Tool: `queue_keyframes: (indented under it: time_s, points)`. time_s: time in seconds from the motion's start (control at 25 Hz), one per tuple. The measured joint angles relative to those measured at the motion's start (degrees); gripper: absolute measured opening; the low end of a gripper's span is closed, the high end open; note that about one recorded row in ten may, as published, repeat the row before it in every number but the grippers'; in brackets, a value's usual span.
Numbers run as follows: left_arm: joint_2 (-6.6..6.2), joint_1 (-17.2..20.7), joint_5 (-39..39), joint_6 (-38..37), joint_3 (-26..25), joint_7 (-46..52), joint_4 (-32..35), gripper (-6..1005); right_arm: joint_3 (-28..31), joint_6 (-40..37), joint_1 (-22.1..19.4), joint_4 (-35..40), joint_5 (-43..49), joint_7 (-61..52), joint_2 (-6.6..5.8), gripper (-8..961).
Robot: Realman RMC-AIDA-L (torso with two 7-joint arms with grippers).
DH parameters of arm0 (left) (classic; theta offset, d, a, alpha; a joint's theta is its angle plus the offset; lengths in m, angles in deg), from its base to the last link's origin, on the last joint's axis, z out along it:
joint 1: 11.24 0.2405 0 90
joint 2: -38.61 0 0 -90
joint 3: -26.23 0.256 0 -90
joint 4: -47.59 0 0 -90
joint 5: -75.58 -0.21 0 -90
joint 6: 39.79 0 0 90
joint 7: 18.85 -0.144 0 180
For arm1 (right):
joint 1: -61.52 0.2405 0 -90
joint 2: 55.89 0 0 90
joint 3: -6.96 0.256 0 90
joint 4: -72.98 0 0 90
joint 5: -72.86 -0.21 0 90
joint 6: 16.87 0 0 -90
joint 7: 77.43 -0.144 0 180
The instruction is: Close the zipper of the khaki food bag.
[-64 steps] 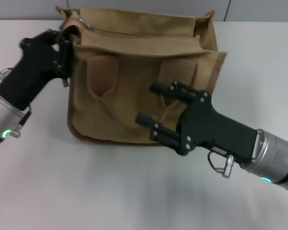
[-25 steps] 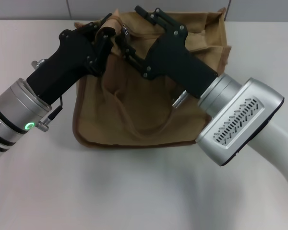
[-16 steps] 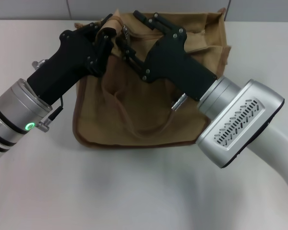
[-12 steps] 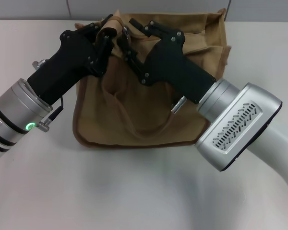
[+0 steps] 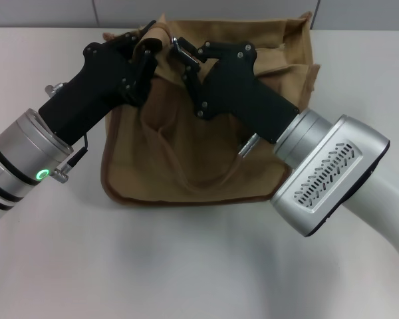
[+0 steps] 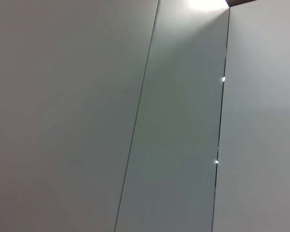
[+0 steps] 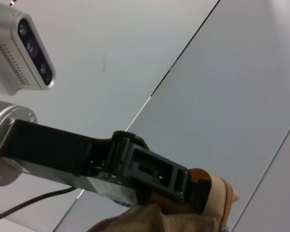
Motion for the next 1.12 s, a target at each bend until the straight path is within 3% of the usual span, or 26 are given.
queue_keyframes:
  time_s: [0.4,1.12]
  points:
    - [0.0,0.74,0.09,0.36,-0.08,-0.07,0.0,25,0.02,-0.04,-0.25,0.45,-0.21,0.04,0.0,0]
    - [0.0,1.01,0.04,0.49,0.07,0.06,-0.1,25,-0.6,-0.7,-0.36,0.4,0.01,0.05,0.0,59]
